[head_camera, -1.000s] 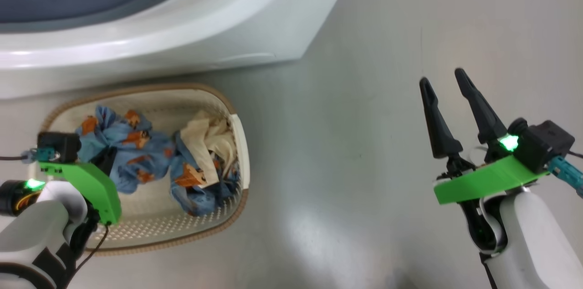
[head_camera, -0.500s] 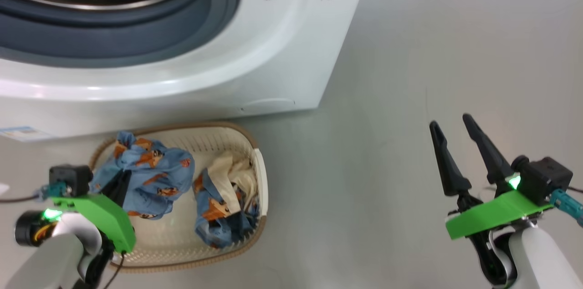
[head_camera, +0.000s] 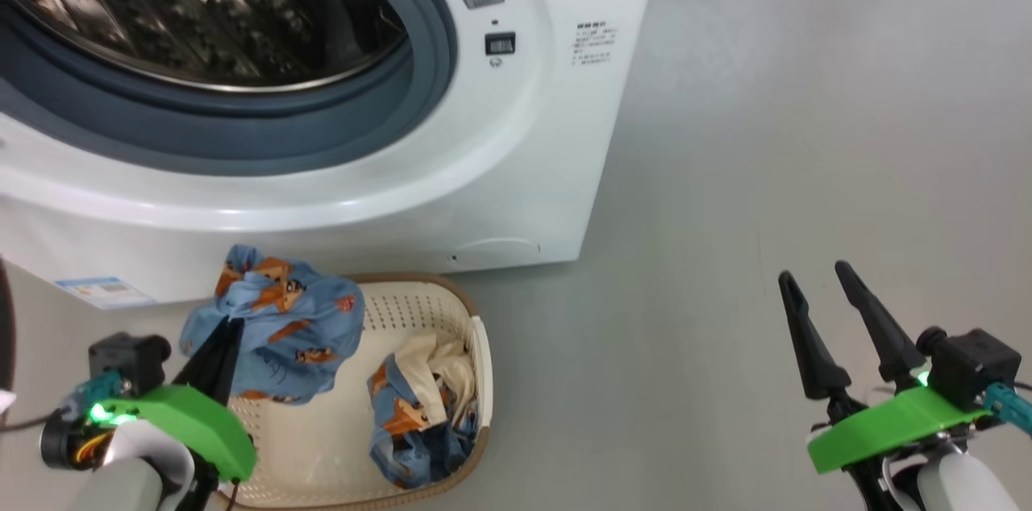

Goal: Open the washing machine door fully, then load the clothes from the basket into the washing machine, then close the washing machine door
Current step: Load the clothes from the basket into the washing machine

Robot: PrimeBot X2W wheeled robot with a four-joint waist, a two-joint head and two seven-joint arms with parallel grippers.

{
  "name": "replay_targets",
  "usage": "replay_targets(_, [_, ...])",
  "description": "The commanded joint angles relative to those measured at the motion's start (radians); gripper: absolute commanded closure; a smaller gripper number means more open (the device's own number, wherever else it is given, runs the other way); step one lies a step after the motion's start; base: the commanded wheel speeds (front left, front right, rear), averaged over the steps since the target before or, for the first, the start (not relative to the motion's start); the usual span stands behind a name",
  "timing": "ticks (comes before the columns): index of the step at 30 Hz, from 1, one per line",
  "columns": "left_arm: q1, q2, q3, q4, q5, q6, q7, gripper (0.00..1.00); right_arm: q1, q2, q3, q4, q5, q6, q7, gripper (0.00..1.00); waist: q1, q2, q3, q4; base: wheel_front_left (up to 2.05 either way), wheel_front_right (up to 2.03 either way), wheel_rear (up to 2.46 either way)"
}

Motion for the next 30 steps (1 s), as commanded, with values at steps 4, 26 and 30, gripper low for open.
replay_targets(4, [0.063,0.015,0.127,-0.094,0.072,0.002,-0.014,1.00,0.038,-0.018,0.013,-0.019,0.018,0.003,-0.012,0.00,0.0000,0.0000,-0.054,0.009,0.00,0.00,0.00])
replay_targets(26, [0.384,-0.136,0.444,-0.510,0.262,-0.007,-0.014,1.00,0.134,-0.037,-0.024,-0.025,0.029,0.003,-0.012,0.00,0.0000,0.0000,-0.147,0.029,0.00,0.00,0.00])
replay_targets(30, [0.443,-0.160,0.479,-0.574,0.280,-0.008,-0.014,1.00,0.145,-0.040,-0.028,-0.027,0.031,0.003,-0.012,0.00,0.0000,0.0000,-0.158,0.026,0.00,0.00,0.00])
